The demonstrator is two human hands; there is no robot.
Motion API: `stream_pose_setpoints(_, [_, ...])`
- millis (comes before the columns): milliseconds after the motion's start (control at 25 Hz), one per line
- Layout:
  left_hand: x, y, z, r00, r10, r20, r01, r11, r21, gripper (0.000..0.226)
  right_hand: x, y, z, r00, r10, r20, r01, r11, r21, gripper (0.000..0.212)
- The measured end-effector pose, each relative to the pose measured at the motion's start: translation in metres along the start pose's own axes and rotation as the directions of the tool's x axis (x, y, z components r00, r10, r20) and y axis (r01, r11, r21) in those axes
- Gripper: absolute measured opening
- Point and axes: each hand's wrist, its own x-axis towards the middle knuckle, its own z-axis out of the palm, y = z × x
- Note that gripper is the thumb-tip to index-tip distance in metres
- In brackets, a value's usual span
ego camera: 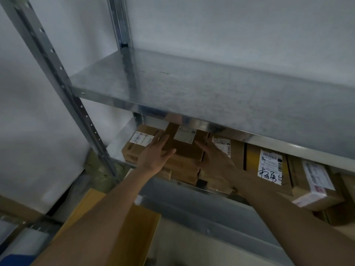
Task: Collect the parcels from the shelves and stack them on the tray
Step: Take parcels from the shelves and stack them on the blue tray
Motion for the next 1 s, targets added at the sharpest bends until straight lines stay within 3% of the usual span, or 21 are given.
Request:
stream_pose_setpoints(680, [0.033,-0.033,0.022,0.994,0.051,0.092,-0.034,0.984,-0.175,0.087,0.032,-0.007,0.035,0.99,0.027,-0.14,-0.027,1.0,0.002,0.087])
stream_pose_setpoints(1000, [0.004,-0.036,0.004,0.999,0.042,-0.029,-0.048,0.96,-0.275,0.091,0.022,-0.03,0.031,0.987,-0.049,-0.156,0.053,0.998,0.019,0.086])
